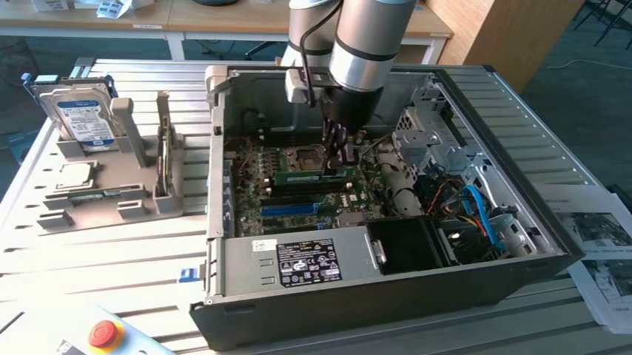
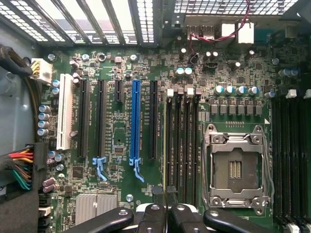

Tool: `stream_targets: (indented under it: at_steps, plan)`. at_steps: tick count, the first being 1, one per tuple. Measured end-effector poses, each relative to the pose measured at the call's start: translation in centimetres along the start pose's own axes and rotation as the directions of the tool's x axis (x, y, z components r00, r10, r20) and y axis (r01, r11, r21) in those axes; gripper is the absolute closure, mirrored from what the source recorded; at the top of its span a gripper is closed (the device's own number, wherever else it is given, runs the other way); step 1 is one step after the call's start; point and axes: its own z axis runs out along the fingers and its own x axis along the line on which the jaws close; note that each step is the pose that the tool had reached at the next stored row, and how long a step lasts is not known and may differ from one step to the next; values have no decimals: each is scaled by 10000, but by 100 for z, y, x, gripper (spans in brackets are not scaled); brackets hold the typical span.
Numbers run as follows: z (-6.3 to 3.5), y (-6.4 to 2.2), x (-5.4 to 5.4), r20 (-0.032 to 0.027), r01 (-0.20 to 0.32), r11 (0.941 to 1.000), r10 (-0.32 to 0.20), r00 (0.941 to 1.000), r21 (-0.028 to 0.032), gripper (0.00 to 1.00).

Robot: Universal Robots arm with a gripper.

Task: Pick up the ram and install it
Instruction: 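Insert the ram into the slot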

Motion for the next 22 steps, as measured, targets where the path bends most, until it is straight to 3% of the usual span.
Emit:
stream_targets:
  at_steps: [11, 16, 22]
  plan:
    - [10, -1, -3, 4, -39, 10000, 39, 10000, 13, 88]
    - [10, -1, -3, 5, -41, 10000, 41, 10000, 85, 88]
    - [12, 1, -12, 5, -85, 9999, 85, 10000, 86, 88]
